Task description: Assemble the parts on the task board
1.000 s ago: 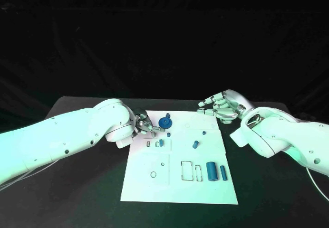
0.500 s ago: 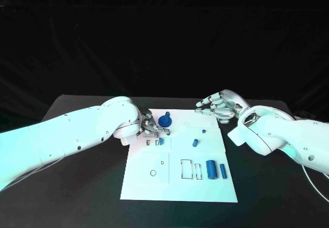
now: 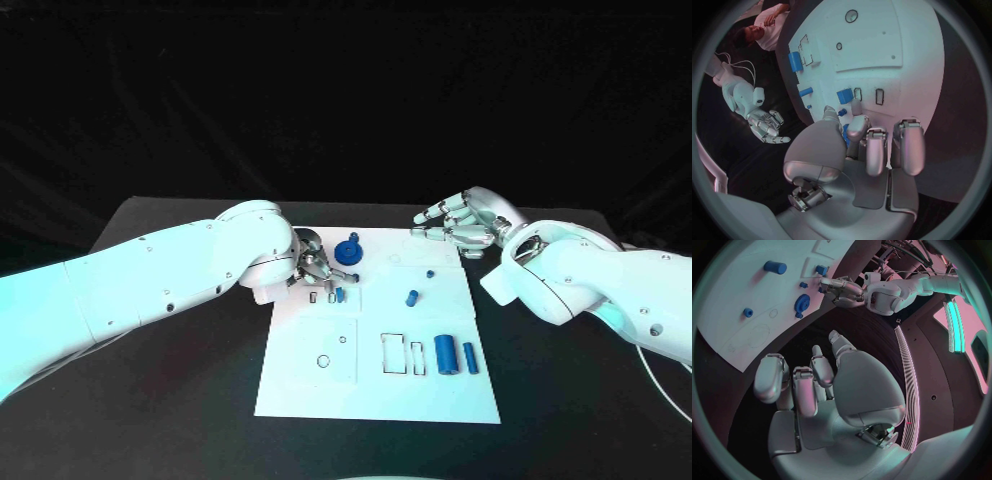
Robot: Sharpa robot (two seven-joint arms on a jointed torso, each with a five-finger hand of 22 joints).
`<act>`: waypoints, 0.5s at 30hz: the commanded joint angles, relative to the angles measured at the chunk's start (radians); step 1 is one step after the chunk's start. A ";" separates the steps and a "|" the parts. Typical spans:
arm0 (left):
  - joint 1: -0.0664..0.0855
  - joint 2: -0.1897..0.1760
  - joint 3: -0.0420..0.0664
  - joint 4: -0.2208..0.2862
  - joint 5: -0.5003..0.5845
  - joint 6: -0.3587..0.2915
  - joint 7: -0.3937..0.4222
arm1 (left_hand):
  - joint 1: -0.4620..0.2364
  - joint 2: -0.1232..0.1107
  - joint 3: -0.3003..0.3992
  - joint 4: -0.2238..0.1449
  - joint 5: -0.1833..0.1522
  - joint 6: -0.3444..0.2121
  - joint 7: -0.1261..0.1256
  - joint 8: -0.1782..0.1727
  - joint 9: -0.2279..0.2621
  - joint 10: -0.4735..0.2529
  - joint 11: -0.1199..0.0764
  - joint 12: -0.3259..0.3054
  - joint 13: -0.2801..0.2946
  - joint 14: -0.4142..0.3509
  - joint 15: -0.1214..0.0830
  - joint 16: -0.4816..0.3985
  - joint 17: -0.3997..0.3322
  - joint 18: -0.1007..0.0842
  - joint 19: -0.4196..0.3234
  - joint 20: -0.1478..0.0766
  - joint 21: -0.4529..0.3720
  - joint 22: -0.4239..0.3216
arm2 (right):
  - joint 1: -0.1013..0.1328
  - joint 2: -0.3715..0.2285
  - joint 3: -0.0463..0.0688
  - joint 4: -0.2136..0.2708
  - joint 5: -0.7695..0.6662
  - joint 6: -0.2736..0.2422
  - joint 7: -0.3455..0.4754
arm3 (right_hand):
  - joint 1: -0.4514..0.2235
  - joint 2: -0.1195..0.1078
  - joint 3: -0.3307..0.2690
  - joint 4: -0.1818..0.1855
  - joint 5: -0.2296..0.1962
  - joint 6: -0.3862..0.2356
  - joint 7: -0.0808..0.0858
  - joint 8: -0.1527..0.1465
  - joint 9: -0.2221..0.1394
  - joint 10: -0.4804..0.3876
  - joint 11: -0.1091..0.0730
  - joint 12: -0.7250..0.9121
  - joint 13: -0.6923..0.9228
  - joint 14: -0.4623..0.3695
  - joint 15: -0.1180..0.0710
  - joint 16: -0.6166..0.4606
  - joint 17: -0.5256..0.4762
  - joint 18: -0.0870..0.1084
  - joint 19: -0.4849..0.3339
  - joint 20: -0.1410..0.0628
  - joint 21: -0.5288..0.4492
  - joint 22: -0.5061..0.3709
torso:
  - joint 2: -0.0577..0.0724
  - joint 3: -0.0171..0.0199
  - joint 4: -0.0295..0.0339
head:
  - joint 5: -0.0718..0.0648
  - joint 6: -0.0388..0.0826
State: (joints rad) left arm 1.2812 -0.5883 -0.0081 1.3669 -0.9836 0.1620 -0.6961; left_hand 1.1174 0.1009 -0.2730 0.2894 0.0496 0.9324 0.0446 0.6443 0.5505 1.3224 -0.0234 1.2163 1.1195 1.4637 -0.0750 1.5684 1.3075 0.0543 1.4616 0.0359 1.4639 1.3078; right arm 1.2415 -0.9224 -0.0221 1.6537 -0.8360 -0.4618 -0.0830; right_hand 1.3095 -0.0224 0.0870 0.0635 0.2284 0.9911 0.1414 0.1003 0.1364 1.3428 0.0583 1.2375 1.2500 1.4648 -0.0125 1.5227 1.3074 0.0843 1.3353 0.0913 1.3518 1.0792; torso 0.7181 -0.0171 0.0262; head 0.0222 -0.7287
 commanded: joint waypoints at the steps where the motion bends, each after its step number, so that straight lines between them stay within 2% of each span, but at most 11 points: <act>1: 0.000 0.003 0.000 -0.002 -0.003 0.046 -0.015 | 0.014 0.001 -0.007 -0.003 -0.003 -0.008 0.000 0.007 0.004 0.003 0.000 0.004 0.002 0.107 -0.006 0.002 0.263 -0.012 0.006 -0.006 0.004 0.072 | -0.001 0.001 0.000 0.000 -0.007 0.017 -0.005 | -0.007 -0.001 -0.004 0.001 0.007 0.009 0.001 0.004 0.001 -0.003 -0.002 -0.005 -0.001 0.085 -0.004 -0.003 0.179 0.013 -0.007 -0.002 -0.005 0.000 | 0.000 0.0000 0.0005 | 0.002 -0.001; 7: 0.000 0.006 -0.002 -0.003 -0.003 0.052 -0.015 | 0.019 0.003 -0.008 -0.003 -0.003 -0.009 0.000 0.009 0.008 0.004 0.000 0.005 0.004 0.107 -0.006 0.002 0.263 -0.011 0.005 -0.006 0.003 0.070 | -0.001 0.001 0.000 -0.001 -0.008 0.020 -0.008 | -0.007 0.000 -0.005 0.001 0.009 0.009 0.001 0.004 0.002 -0.003 -0.002 -0.005 -0.002 0.085 -0.004 -0.004 0.178 0.013 -0.007 -0.002 -0.006 -0.001 | 0.000 -0.0011 0.0005 | 0.003 -0.001; 11: 0.000 0.008 -0.003 -0.005 -0.003 0.053 -0.015 | 0.019 0.004 -0.008 -0.003 -0.003 -0.009 0.000 0.009 0.008 0.005 0.000 0.006 0.004 0.107 -0.006 0.002 0.263 -0.011 0.005 -0.006 0.002 0.069 | -0.001 0.000 -0.001 -0.001 -0.008 0.021 -0.009 | -0.006 0.002 -0.005 0.001 0.015 0.008 0.000 0.005 0.002 -0.004 -0.003 -0.006 -0.002 0.085 -0.005 -0.004 0.178 0.013 -0.007 -0.003 -0.006 -0.001 | 0.001 -0.0004 -0.0003 | 0.003 -0.002; 15: 0.000 0.012 -0.004 -0.007 -0.003 0.057 -0.015 | 0.031 0.008 -0.010 -0.004 -0.003 -0.010 -0.001 0.014 0.016 0.007 -0.001 0.009 0.008 0.107 -0.006 0.002 0.263 -0.011 0.005 -0.006 0.003 0.070 | -0.001 0.000 -0.001 -0.003 -0.008 0.022 -0.010 | 0.004 0.007 -0.004 -0.001 0.073 0.008 -0.001 0.006 0.003 -0.004 -0.004 -0.006 -0.003 0.085 -0.007 -0.004 0.178 0.013 -0.006 -0.005 -0.007 -0.002 | 0.000 -0.0010 0.0000 | 0.002 -0.004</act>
State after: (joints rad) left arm 1.2809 -0.5802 -0.0120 1.3610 -0.9840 0.1939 -0.6974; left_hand 1.1376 0.1085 -0.2756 0.2867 0.0496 0.9301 0.0422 0.6546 0.5633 1.3223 -0.0233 1.2217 1.1261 1.4637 -0.0749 1.5684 1.3074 0.0544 1.4652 0.0323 1.4639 1.3077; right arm 1.2413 -0.9229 -0.0228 1.6514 -0.8365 -0.4553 -0.0893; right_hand 1.3095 -0.0224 0.0870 0.0635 0.2885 0.9911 0.1414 0.1002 0.1376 1.3429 0.0583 1.2375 1.2485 1.4648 -0.0125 1.5227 1.3074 0.0843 1.3319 0.0879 1.3481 1.0781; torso 0.7181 -0.0174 0.0265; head 0.0255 -0.7317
